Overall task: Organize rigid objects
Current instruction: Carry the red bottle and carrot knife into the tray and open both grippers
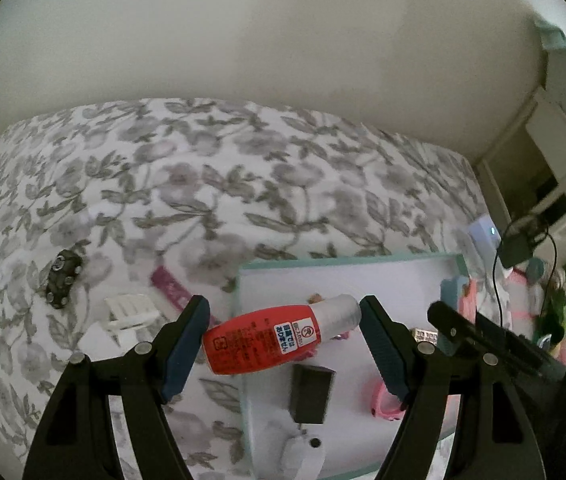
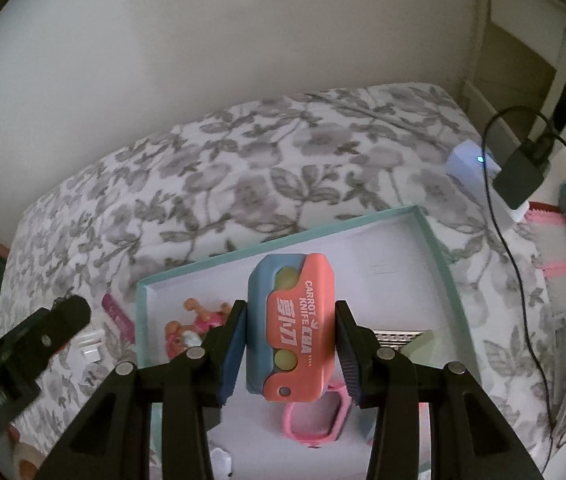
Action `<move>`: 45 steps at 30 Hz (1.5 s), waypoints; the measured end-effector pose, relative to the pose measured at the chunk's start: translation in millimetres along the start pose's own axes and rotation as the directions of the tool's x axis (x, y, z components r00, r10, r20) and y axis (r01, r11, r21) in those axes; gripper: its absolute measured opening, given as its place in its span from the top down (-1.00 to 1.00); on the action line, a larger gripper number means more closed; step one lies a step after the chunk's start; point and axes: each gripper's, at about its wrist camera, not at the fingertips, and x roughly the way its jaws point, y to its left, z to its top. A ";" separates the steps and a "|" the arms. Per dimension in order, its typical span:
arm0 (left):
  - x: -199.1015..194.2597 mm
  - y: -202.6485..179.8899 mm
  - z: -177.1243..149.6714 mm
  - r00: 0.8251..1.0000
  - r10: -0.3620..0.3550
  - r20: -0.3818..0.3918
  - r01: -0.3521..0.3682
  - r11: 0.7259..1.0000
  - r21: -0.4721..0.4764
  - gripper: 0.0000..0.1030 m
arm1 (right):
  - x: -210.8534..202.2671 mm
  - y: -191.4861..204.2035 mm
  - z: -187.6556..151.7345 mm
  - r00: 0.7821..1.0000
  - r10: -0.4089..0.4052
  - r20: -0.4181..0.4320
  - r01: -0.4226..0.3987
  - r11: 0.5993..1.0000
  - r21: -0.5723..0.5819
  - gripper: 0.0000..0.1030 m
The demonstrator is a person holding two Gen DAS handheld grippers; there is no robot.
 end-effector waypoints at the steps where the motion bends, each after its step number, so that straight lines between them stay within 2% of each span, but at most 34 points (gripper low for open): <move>1: 2.0 -4.7 -1.3 1.000 0.001 -0.005 -0.001 1.000 0.011 -0.51 | 0.9 -2.9 0.6 1.000 0.002 -0.002 -0.002 1.000 0.007 0.13; 10: 24.4 -44.8 -15.6 0.998 0.031 -0.047 -0.025 0.993 0.118 -0.51 | 13.4 -37.7 1.8 0.999 -0.030 -0.031 0.032 0.997 0.073 0.13; 18: 46.7 -58.7 -25.9 0.993 0.069 -0.093 -0.053 0.984 0.170 -0.51 | 37.2 -59.9 -5.1 0.994 -0.059 -0.093 0.069 0.992 0.108 0.13; 26: 59.2 -64.9 -31.9 0.988 0.099 -0.115 -0.075 0.977 0.200 -0.52 | 53.0 -64.7 -9.7 0.989 -0.074 -0.131 0.088 0.990 0.106 0.13; 32: 69.0 -68.6 -37.2 0.984 0.113 -0.138 -0.081 0.973 0.218 -0.52 | 53.8 -64.7 -8.8 0.988 -0.091 -0.126 0.103 0.991 0.091 0.12; 45: 72.5 -74.1 -39.6 0.981 0.107 -0.164 -0.068 0.972 0.226 -0.52 | 51.2 -66.0 -6.4 0.986 -0.086 -0.146 0.101 0.989 0.104 0.10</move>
